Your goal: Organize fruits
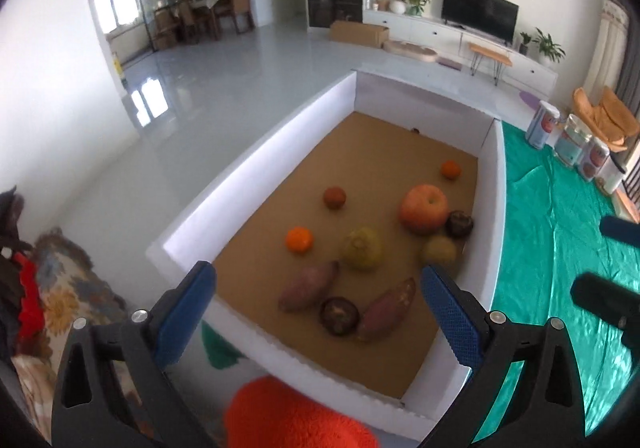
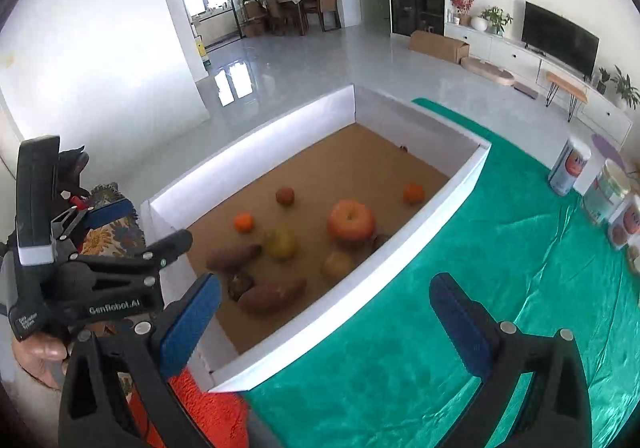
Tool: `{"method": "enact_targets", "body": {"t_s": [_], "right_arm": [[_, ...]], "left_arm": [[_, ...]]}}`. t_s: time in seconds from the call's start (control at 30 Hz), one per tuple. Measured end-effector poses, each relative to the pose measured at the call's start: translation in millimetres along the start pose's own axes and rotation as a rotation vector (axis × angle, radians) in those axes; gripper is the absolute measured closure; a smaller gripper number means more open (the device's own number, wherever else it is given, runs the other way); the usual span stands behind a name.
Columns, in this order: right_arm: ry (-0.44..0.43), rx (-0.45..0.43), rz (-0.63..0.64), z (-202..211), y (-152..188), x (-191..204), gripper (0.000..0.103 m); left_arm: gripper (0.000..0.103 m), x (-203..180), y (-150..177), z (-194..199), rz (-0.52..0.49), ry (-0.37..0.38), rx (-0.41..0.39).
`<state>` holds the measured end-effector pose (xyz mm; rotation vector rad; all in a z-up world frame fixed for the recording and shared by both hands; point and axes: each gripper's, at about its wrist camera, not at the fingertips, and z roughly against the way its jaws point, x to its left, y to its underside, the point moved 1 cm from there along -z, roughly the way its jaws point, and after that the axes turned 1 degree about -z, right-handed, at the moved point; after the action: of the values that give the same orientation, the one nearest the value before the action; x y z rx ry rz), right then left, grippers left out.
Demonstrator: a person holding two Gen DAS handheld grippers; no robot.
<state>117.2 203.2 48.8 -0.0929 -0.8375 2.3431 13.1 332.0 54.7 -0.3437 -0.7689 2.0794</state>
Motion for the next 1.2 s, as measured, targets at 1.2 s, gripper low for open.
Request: {"method": "enact_targets", "body": {"t_s": [1.2], "right_arm": [[0.190, 0.017, 0.039, -2, -25, 49, 0.000]], "left_arm": [[0.001, 44, -3, 44, 0.074, -0.065, -0.029]]}}
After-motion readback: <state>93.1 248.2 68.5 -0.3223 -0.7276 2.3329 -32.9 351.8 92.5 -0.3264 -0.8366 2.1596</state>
